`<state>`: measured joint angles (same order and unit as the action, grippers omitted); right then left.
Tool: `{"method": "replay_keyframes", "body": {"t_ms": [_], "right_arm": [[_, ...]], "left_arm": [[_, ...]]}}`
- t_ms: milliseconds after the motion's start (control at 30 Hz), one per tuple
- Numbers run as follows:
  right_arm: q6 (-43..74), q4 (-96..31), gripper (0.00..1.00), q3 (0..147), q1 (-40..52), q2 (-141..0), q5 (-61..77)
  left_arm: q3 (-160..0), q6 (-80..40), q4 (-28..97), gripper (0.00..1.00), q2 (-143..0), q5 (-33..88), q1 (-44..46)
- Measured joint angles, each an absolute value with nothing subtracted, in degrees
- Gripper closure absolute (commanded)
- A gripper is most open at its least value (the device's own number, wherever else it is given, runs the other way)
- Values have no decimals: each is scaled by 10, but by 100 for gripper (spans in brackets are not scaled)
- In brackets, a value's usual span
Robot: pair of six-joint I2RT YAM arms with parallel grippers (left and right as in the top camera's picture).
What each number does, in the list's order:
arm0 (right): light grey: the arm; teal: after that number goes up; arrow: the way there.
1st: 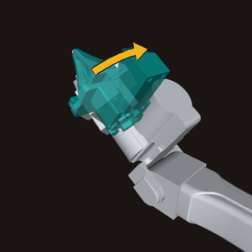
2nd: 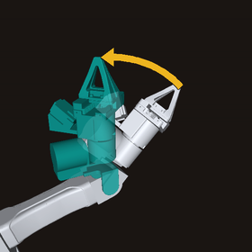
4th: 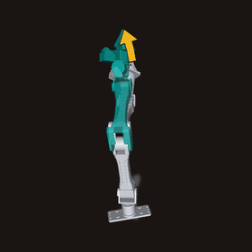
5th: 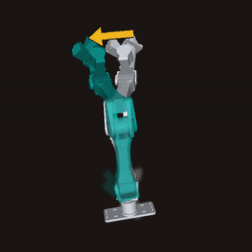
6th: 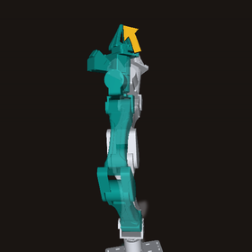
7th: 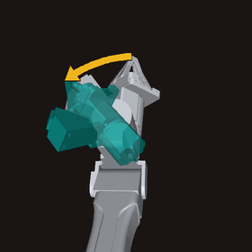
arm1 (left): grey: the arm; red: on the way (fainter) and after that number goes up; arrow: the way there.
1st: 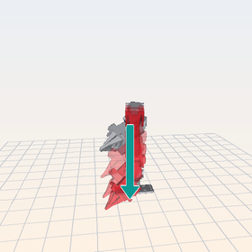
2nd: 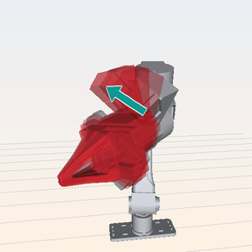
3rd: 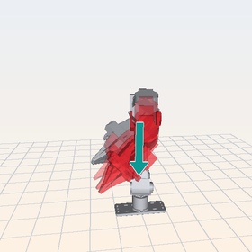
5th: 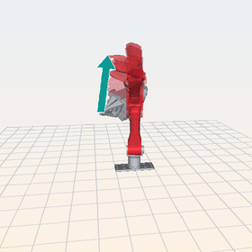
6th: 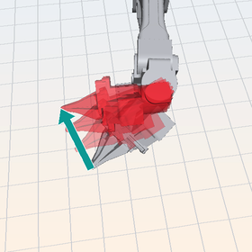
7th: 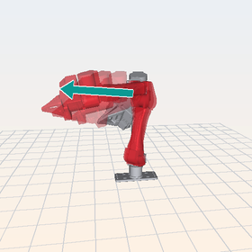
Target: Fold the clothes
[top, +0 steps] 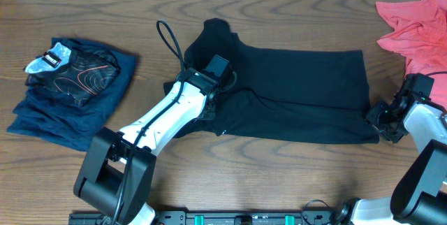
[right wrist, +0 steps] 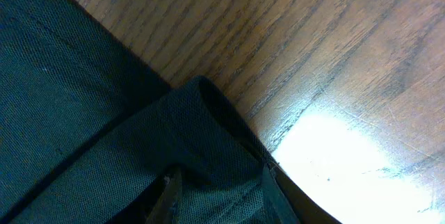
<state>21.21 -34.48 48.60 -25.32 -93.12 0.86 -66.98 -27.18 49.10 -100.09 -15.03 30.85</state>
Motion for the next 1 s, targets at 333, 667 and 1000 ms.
{"method": "replay_keyframes", "body": {"t_ms": [333,667,1000], "right_arm": [[205,-335,99,486,-253,-931,14],[190,-216,99,516,-253,-934,143],[183,-227,71,539,-253,-934,183]], "left_arm": [[-670,-272,491,40,-1001,-150,309],[-670,-272,491,40,-1001,-150,309],[-670,-272,492,41,-1001,-150,309]]}}
